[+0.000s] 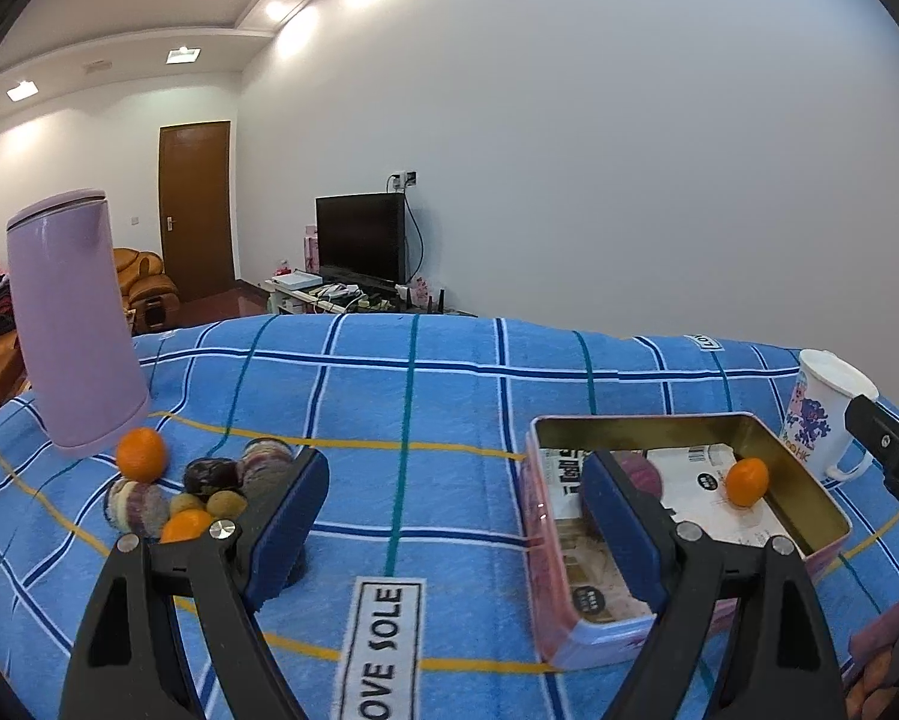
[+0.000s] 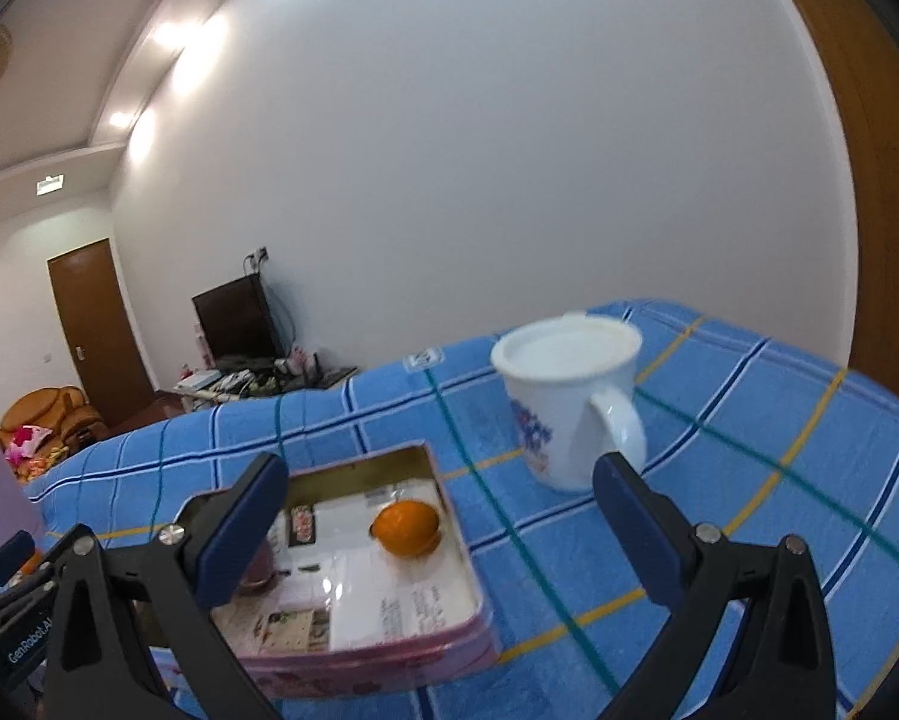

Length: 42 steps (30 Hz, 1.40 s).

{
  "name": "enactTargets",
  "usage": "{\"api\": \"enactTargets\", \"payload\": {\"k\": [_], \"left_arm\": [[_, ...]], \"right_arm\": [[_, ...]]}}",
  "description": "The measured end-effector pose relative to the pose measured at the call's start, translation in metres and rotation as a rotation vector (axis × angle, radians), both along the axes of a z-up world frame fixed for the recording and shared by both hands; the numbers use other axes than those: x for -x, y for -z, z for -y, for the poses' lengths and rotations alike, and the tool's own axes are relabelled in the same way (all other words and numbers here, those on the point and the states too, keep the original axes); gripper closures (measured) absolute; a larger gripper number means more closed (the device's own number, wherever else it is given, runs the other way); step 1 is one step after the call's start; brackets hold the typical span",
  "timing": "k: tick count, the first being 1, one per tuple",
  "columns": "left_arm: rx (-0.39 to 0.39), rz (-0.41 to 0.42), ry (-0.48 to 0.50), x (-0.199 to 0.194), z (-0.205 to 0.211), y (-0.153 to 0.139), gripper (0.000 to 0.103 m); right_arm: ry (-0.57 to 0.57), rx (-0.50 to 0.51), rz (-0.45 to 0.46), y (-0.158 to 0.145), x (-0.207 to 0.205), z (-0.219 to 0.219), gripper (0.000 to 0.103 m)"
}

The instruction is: Organize fruits

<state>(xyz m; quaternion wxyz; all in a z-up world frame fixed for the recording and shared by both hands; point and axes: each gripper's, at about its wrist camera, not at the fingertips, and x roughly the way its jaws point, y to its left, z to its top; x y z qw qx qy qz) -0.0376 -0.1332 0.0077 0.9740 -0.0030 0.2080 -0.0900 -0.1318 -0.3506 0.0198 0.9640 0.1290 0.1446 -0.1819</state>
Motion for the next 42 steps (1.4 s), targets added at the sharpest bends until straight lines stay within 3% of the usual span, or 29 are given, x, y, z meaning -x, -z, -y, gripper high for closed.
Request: {"api": "enactTargets", "payload": {"k": [7, 11, 14, 18, 22, 25, 34, 42], "left_arm": [[-0.08, -0.032, 0.027, -0.002, -0.018, 0.004, 0.016], [-0.167, 0.005, 0.016, -0.007, -0.037, 0.005, 0.016], [-0.183, 0.033, -0.004, -0.011, -0.056, 0.005, 0.016], [-0.1, 0.016, -0.052, -0.021, -0.089, 0.004, 0.016], [-0.007, -0.018, -0.064, -0.027, -0.11, 0.006, 0.016], [-0.01, -0.019, -0.061, -0.026, -0.111, 0.006, 0.016], [-0.095, 0.095, -0.06, -0.009, -0.098, 0.002, 0.016], [-0.064, 0.08, -0.082, -0.011, -0.105, 0.002, 0.015]], "right_arm": [[-0.054, 0.028, -0.025, 0.001, 0.006, -0.02, 0.0], [-0.054, 0.126, -0.034, -0.001, 0.011, -0.043, 0.0], [-0.052, 0.222, -0.05, -0.002, 0.011, -0.063, 0.0], [-0.039, 0.306, -0.11, 0.001, 0.002, -0.084, 0.0], [-0.034, 0.311, -0.14, 0.004, -0.002, -0.086, 0.0], [-0.014, 0.286, -0.131, 0.004, 0.002, -0.084, 0.0], [-0.024, 0.279, -0.051, -0.002, 0.027, -0.102, 0.0], [-0.025, 0.254, -0.04, -0.002, 0.03, -0.101, 0.0]]}}
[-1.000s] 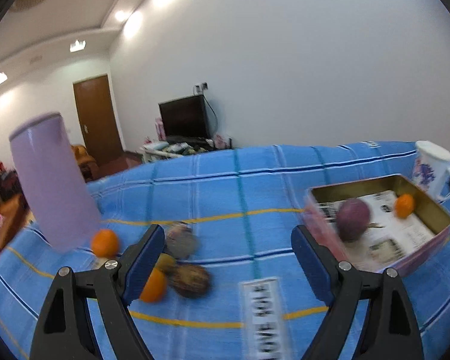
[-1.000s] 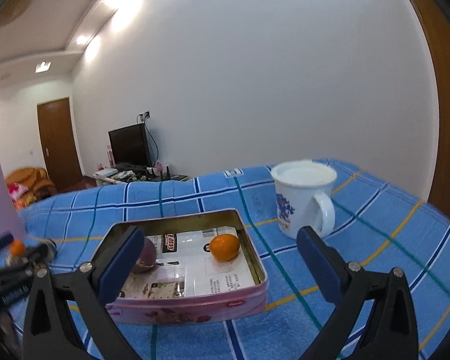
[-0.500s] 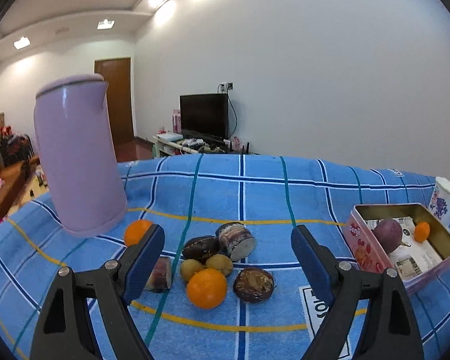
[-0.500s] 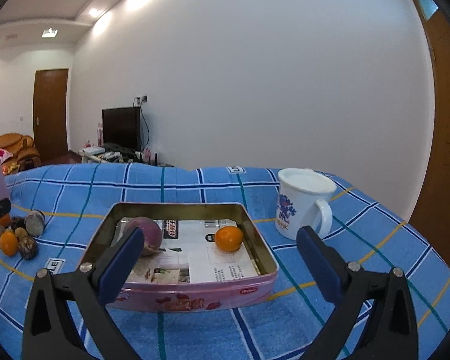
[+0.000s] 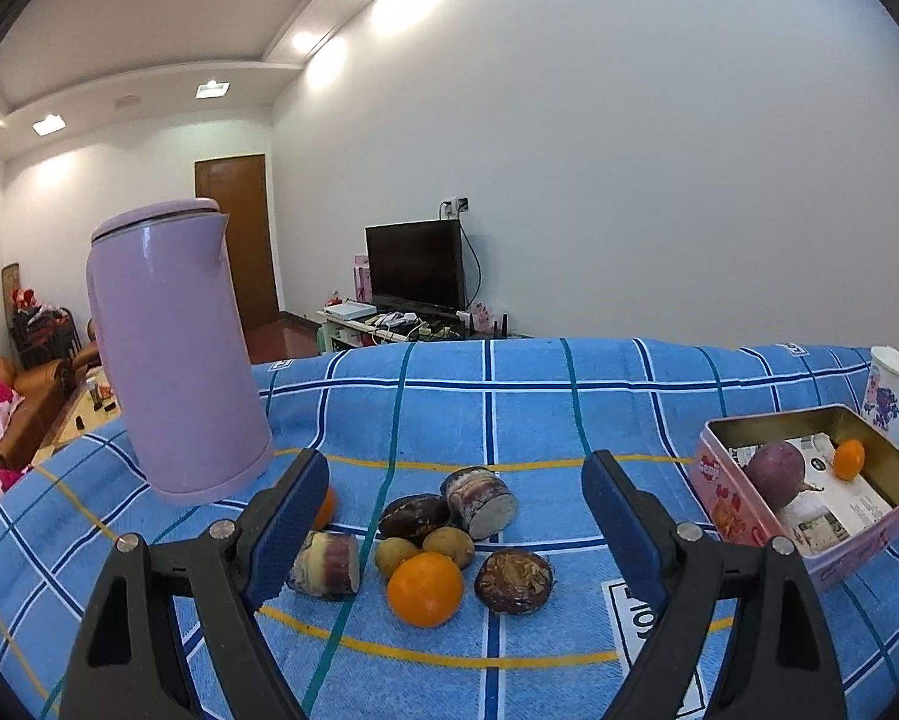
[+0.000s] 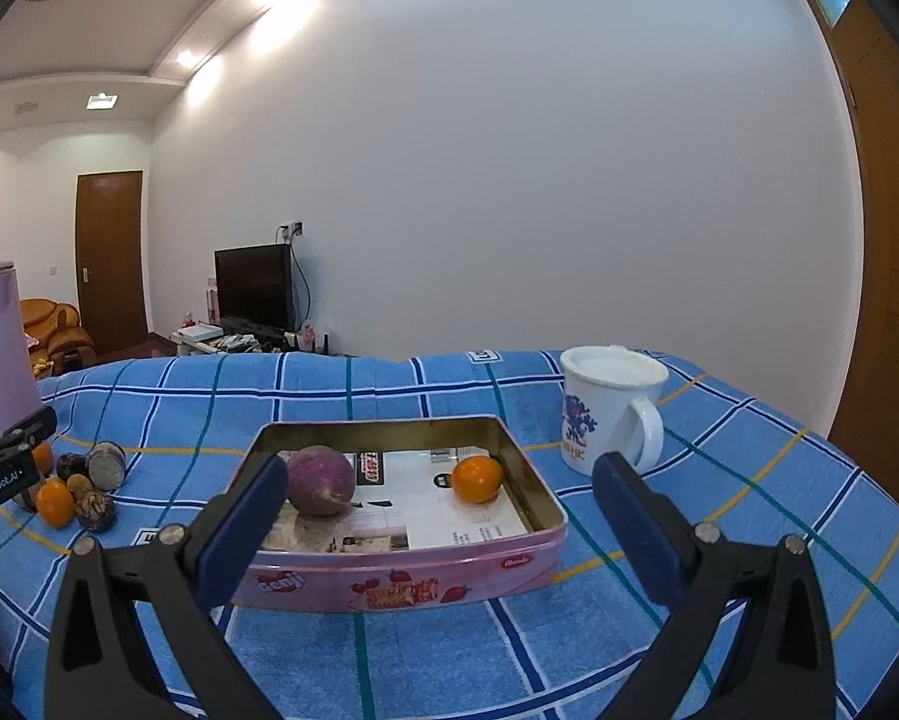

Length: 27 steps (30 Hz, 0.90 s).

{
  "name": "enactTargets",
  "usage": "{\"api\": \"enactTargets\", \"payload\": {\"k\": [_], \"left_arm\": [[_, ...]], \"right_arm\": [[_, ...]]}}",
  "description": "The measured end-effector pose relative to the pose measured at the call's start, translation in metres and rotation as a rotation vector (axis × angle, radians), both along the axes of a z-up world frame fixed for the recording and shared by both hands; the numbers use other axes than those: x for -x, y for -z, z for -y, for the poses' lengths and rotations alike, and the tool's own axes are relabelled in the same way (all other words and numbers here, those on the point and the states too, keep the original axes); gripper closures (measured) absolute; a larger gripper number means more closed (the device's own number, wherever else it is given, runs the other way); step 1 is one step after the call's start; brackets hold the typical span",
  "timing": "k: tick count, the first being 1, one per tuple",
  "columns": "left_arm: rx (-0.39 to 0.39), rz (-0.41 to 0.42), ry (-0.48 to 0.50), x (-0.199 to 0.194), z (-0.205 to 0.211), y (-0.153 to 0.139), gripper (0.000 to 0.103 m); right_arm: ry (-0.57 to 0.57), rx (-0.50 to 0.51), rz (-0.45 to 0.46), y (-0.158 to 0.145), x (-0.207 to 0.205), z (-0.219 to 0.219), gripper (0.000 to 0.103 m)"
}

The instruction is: Organize fruits

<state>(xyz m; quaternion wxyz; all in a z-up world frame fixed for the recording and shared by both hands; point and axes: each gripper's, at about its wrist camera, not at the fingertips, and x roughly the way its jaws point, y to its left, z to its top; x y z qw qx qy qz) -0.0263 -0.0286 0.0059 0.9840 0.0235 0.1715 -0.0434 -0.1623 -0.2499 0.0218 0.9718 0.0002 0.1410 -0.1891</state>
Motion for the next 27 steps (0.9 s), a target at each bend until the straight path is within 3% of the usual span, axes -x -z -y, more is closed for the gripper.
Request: {"api": "enactTargets", "payload": {"k": [12, 27], "left_arm": [[0.001, -0.001, 0.029, 0.001, 0.001, 0.0, 0.008], [-0.018, -0.117, 0.073, -0.007, 0.006, 0.008, 0.006]], "right_arm": [[-0.029, 0.026, 0.011, 0.0, 0.002, -0.008, 0.0], [-0.04, 0.036, 0.02, -0.001, 0.003, -0.012, 0.0]]}}
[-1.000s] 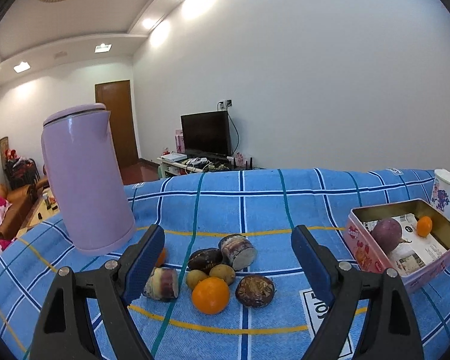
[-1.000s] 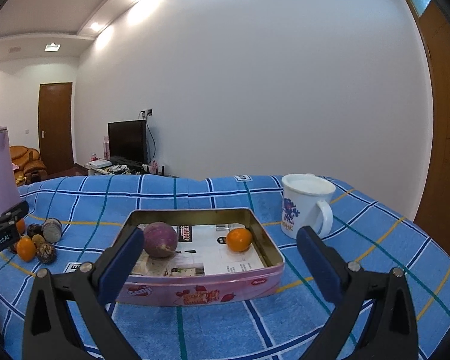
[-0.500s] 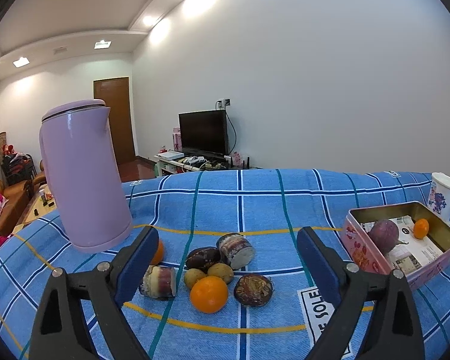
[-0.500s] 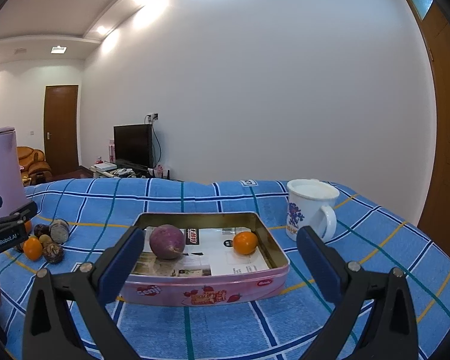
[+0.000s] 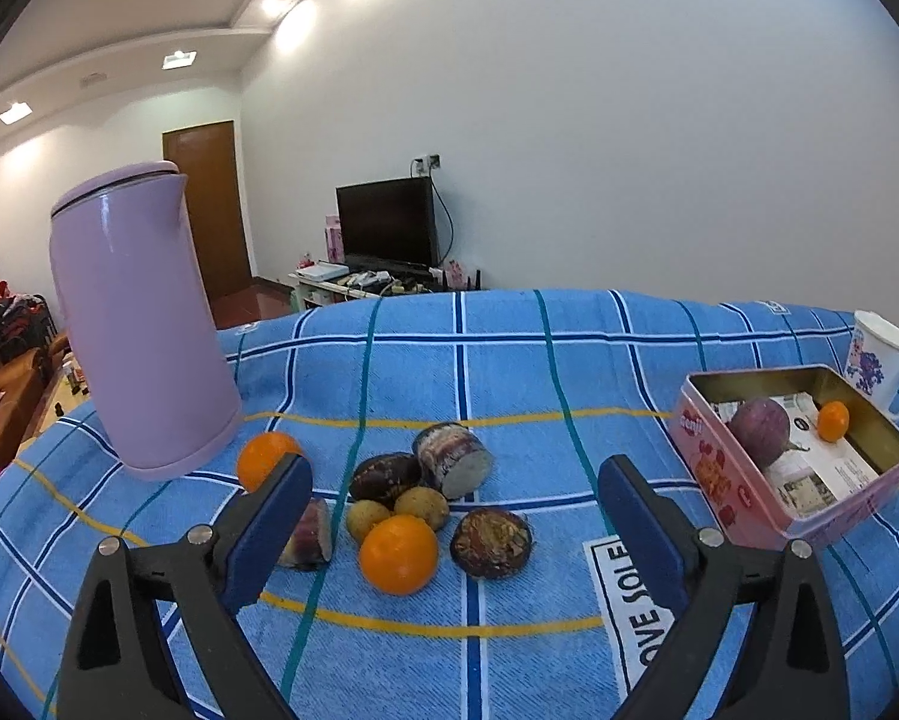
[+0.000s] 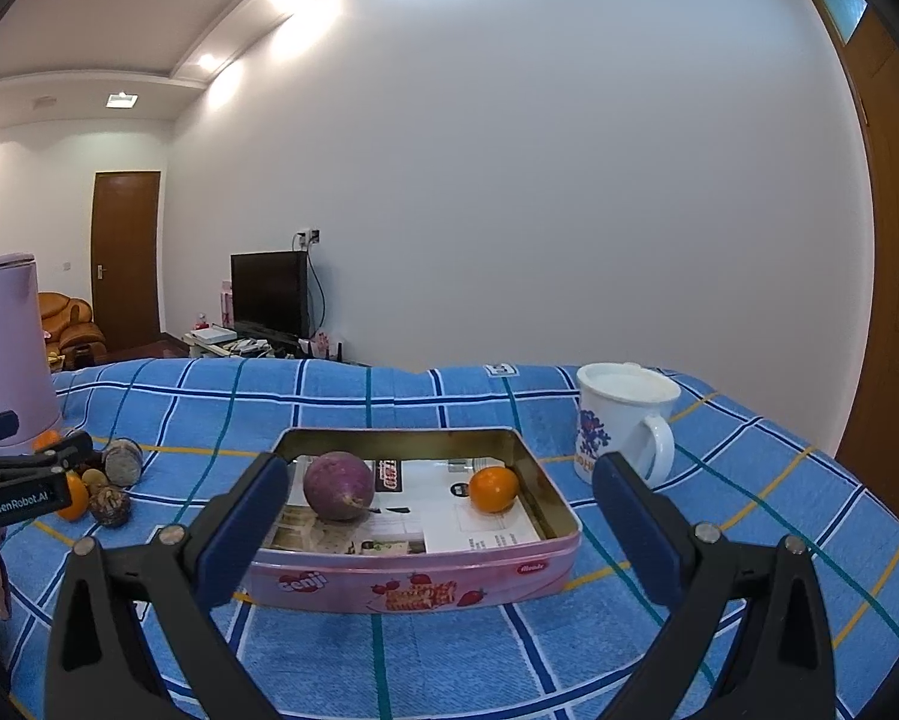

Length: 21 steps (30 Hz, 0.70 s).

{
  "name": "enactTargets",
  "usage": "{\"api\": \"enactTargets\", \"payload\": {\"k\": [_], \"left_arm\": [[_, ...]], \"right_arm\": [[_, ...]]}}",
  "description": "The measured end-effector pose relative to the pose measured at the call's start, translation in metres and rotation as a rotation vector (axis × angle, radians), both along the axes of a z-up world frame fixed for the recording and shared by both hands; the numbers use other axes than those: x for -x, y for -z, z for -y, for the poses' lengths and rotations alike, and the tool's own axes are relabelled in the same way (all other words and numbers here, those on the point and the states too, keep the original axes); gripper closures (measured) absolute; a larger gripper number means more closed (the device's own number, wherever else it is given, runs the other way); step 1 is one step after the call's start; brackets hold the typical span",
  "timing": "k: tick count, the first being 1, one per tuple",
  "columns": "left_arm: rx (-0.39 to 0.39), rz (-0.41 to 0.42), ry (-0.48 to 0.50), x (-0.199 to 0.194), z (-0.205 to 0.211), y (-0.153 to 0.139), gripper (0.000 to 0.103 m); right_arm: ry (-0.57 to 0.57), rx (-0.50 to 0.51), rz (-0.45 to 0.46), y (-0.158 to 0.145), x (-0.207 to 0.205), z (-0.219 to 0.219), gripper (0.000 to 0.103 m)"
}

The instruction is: Organize fruits

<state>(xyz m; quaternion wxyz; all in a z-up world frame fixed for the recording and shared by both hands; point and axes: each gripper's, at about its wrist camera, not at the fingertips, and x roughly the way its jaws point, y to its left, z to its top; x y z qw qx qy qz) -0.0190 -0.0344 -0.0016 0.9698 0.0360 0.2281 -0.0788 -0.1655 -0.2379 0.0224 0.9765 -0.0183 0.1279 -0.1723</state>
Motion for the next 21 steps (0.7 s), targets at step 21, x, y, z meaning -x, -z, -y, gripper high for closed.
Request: {"api": "enactTargets", "payload": {"k": [21], "left_arm": [[0.027, -0.023, -0.127, -0.014, -0.049, -0.016, 0.006]], "right_arm": [[-0.188, -0.038, -0.034, 0.004, 0.0, -0.019, 0.0]]}}
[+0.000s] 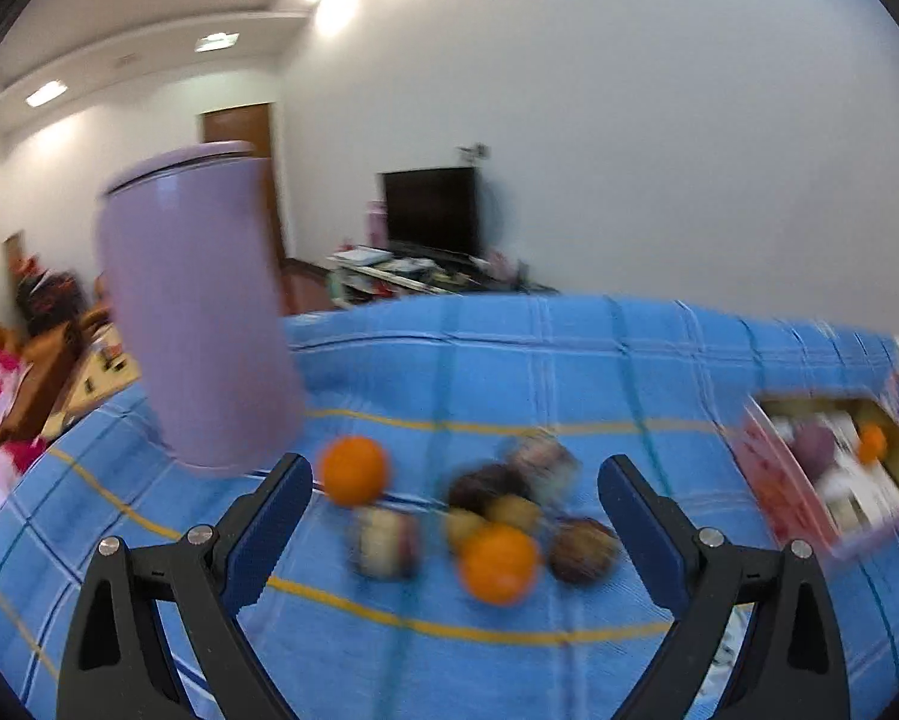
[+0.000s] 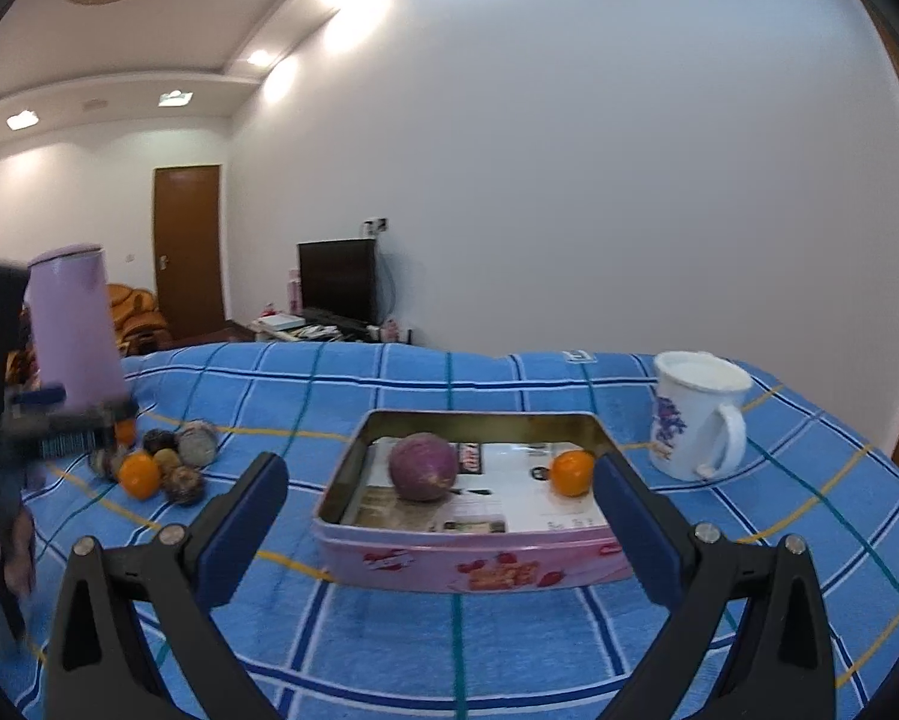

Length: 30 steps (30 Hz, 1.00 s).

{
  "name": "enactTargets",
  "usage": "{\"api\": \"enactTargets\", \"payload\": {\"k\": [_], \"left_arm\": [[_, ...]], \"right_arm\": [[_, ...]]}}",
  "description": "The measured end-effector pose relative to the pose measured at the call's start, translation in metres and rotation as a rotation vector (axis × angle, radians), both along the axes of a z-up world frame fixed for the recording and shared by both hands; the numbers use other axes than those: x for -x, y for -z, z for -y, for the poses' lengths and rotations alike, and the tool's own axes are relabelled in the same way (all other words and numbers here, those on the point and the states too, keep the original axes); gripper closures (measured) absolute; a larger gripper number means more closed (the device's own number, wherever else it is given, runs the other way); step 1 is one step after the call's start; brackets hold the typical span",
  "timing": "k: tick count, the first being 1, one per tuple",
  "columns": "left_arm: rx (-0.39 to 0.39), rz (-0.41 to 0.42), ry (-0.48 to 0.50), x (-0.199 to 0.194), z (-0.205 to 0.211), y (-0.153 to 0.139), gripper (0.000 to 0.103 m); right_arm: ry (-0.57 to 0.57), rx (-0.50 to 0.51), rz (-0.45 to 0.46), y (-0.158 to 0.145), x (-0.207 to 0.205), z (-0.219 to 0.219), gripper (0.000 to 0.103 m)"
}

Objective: Organize fruits
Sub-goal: 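Grasp a brown round fruit with the right tool while the left approaches a cut tuber piece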

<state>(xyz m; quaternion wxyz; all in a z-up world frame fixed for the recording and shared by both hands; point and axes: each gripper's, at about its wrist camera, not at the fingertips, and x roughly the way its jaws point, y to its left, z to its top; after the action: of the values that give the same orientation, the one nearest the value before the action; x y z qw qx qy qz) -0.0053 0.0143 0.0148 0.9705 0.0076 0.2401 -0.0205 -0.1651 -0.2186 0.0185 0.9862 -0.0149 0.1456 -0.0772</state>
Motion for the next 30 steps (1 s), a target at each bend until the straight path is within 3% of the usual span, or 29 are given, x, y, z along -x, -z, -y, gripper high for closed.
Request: {"api": "enactTargets", "payload": {"k": [2, 6, 11, 13, 15, 18, 21, 28, 30], "left_arm": [[0.028, -0.008, -0.02, -0.009, -0.021, -0.003, 0.006], [-0.006, 0.004, -0.072, -0.019, -0.05, -0.001, 0.006], [0.016, -0.055, -0.048, -0.025, -0.063, 0.008, 0.006], [0.004, -0.057, -0.038, -0.024, -0.062, 0.008, 0.006], [-0.024, -0.06, -0.039, -0.026, -0.062, 0.009, 0.006], [0.01, -0.098, -0.029, -0.032, -0.068, 0.011, 0.006], [0.052, -0.14, -0.007, -0.036, -0.07, 0.015, 0.006], [0.005, -0.16, -0.001, -0.035, -0.058, 0.019, 0.006], [-0.013, -0.168, -0.004, -0.036, -0.056, 0.021, 0.006]], "right_arm": [[-0.037, -0.017, -0.02, 0.001, -0.005, -0.006, 0.0], [-0.137, -0.089, -0.085, -0.002, -0.029, -0.028, 0.0], [-0.264, -0.121, -0.192, -0.001, -0.079, -0.072, 0.0], [-0.304, -0.069, -0.277, 0.008, -0.103, -0.099, 0.005], [-0.333, -0.019, -0.351, 0.02, -0.122, -0.12, 0.024], [-0.347, 0.026, -0.471, 0.037, -0.144, -0.136, 0.037], [-0.358, 0.016, -0.529, 0.046, -0.161, -0.139, 0.038], [-0.391, -0.015, -0.6, 0.053, -0.191, -0.149, 0.039], [-0.391, -0.007, -0.632, 0.061, -0.194, -0.154, 0.045]]}}
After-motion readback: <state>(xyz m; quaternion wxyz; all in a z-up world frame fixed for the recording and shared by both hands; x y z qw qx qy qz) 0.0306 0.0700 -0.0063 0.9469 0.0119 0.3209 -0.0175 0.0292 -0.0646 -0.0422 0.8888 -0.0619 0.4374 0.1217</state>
